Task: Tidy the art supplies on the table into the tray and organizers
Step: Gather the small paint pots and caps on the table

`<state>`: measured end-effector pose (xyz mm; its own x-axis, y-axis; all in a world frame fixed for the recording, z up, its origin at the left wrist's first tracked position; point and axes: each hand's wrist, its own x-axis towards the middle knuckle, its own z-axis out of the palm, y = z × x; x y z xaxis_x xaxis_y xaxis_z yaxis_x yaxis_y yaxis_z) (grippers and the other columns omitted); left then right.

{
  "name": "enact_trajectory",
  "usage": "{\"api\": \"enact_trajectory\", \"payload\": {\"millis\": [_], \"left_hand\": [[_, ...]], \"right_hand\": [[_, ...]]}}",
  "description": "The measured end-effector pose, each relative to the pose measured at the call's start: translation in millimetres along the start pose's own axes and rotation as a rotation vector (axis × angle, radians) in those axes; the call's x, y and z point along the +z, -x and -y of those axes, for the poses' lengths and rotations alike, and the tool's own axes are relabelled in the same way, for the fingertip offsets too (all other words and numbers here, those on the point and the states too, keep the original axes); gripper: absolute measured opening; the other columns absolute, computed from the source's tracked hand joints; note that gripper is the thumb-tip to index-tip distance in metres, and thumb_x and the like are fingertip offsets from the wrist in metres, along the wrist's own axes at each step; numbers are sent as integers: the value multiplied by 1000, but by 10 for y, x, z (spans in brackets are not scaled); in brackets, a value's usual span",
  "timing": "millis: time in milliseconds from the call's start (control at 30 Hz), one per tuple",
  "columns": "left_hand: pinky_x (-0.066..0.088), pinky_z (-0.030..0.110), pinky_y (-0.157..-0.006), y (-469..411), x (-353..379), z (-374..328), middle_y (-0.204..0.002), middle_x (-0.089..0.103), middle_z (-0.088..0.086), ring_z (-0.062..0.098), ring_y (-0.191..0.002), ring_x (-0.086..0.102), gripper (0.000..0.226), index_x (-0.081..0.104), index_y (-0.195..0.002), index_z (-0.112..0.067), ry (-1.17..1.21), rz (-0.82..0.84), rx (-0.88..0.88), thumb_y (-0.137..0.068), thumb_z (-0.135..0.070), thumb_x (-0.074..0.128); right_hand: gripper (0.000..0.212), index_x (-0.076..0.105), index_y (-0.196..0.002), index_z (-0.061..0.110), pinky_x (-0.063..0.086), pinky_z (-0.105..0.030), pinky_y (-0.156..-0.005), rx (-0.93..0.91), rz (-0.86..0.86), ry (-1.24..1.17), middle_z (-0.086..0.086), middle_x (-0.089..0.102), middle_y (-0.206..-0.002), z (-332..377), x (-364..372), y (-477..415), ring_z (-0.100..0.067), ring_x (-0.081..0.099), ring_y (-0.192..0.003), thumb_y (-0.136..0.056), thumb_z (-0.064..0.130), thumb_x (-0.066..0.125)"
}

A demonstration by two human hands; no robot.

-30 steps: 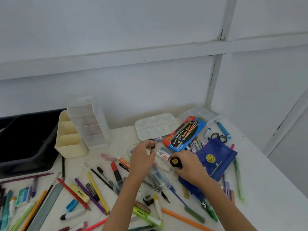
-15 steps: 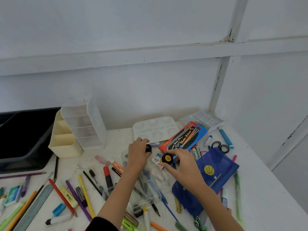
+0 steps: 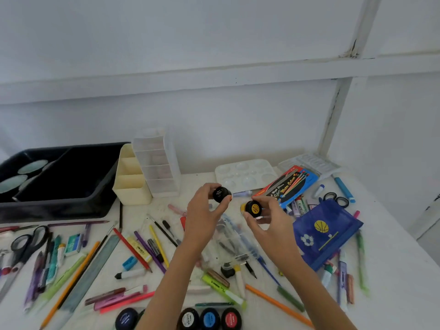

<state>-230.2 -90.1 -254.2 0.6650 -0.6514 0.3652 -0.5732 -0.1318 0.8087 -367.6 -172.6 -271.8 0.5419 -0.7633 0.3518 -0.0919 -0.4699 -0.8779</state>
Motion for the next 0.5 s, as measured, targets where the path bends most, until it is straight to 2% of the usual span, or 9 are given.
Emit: {"api": "enact_trajectory", "payload": {"millis": [100,267,400,500], "left_hand": [[36,2,-75,251,-298,41,-101,61,-9,-7,-92,52,25,56,-109,-24,10,-34,-19,-87,-29,66],[39,10,-80,766,-841,159,-103,59,-10,-2,-95,53,29,56,-114,-28,-1,-77,-18,-86,-35,62],[38,5,-78,1176,-1244,285,-104,60,-14,-4,-97,53,38,55,-118,-29,-12,-105,-63,-83,-36,67],[38,4,-77,1452,-1490,378,-100,63,-14,-4,-94,55,29,61,-108,-27,-27,-103,-37,-81,-30,70]], "right_hand": [[33,52,-101,36,51,-21,-77,-50,-8,-45,7,63,-96,247,170,223,-6,61,-87,-83,15,70],[35,58,-112,23,48,-14,-78,-40,-2,-97,10,64,-99,582,510,669,0,60,-90,-81,15,72],[35,61,-110,26,51,-18,-77,-54,34,-102,9,66,-100,771,777,1039,-3,62,-89,-79,18,75],[34,63,-109,24,52,-24,-79,-66,76,-56,10,66,-100,821,938,1309,-5,63,-90,-78,22,76]]}}
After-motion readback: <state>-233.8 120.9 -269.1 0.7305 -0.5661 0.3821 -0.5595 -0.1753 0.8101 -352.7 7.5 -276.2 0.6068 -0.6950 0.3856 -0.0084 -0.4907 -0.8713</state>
